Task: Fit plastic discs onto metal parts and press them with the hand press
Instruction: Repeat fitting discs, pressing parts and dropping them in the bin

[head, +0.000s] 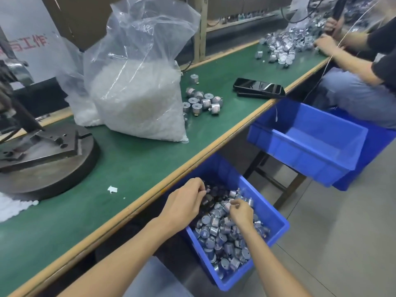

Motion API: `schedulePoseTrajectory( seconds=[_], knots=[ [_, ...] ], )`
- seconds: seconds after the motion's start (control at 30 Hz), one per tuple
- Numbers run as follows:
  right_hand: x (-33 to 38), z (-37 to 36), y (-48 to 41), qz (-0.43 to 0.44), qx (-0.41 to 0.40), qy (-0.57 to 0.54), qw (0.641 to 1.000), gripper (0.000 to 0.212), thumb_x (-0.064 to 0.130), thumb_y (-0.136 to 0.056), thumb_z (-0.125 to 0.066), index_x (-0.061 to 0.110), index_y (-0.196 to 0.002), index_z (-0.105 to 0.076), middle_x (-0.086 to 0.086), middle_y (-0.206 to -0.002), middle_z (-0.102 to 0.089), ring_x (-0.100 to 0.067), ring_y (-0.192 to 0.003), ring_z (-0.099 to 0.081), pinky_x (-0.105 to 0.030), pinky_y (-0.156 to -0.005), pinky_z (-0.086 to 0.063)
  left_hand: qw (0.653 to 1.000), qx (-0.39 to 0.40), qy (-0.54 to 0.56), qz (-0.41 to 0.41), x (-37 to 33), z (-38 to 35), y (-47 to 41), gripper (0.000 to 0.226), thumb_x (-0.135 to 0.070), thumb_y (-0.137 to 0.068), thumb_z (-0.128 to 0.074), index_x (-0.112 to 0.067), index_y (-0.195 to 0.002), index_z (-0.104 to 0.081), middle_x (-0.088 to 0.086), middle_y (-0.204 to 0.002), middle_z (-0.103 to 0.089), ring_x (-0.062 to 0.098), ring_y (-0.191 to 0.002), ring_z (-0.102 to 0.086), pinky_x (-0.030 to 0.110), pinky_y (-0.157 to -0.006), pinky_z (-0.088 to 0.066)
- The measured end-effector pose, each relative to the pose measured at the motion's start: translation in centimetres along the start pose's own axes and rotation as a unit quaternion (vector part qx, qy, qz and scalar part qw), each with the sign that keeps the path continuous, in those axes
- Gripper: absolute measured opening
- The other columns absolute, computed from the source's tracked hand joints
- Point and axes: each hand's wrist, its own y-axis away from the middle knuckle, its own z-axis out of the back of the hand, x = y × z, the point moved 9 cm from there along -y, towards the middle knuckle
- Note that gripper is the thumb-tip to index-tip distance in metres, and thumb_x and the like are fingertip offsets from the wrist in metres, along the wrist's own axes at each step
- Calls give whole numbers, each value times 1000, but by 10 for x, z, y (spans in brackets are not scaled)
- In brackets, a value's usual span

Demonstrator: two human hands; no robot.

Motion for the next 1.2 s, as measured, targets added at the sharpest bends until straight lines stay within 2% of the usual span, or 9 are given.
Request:
schedulePoseTrajectory(
  seconds=[0.13,0.33,0.57,0.7,0.77,0.83,0.93,1.07,1.2],
  knots=[
    [43,31,13,64,-72,-81,992,17,11,-92,-50,9,-93,-67,-6,-88,-66,-29,-94,-61,-34,-81,-43,999,-27,26,-22,-4,29,1,14,-27,-96,-47,-24,-84,-41,-12,-77,-50,14,-69,-48,32,-65,-41],
    [184,51,69,250,-78,-231,937,17,12,-90,-56,6,-75,-63,5,-59,-52,-11,-59,-44,-25,-59,-36,993,-117,-19,18,-2,99,6,15,-31,-96,-46,-18,-88,-44,-6,-81,-51,25,-73,-50,38,-69,-39],
    [328,-8,161,418,63,-242,873,20,4,-90,-54,3,-72,-63,12,-47,-46,-4,-49,-37,-22,-52,-30,970,-214,-107,40,31,219,47,19,-31,-95,-48,-20,-84,-37,-8,-79,-44,27,-75,-53,35,-63,-35],
    [398,-50,235,509,138,-231,818,23,8,-90,-55,-4,-73,-62,4,-54,-47,-5,-51,-39,-25,-53,-32,945,-289,-136,71,55,301,94,18,-29,-94,-52,-20,-84,-40,-4,-80,-51,24,-74,-51,32,-61,-30],
    [429,-73,280,556,179,-211,784,21,12,-89,-55,2,-73,-62,4,-57,-52,-2,-52,-43,-22,-54,-35,934,-313,-155,80,64,338,123,16,-26,-94,-53,-20,-84,-42,-5,-80,-53,20,-71,-49,32,-61,-35],
    [454,-101,329,591,223,-197,750,18,10,-90,-55,18,-76,-60,5,-63,-57,-4,-56,-49,-22,-55,-40,921,-331,-176,101,76,372,159,13,-23,-92,-54,-20,-84,-45,-4,-82,-55,20,-73,-49,32,-63,-37],
    [476,-148,401,627,278,-168,708,27,5,-89,-56,30,-78,-55,10,-69,-58,-9,-64,-52,-28,-63,-44,903,-359,-193,137,98,414,219,3,-15,-89,-55,-12,-88,-54,-1,-83,-55,25,-80,-53,38,-71,-44],
    [478,-219,489,655,344,-120,662,19,3,-84,-56,21,-88,-58,11,-62,-54,0,-55,-47,-19,-61,-40,866,-393,-206,229,139,450,310,3,-13,-87,-55,-11,-88,-58,-3,-79,-54,21,-72,-47,39,-70,-46],
    [468,-273,561,677,404,-68,611,19,3,-84,-54,10,-99,-63,15,-57,-51,1,-49,-48,-15,-57,-37,831,-398,-191,339,182,459,393,6,-8,-87,-54,-5,-89,-59,10,-84,-64,25,-74,-55,30,-65,-36]
  ],
)
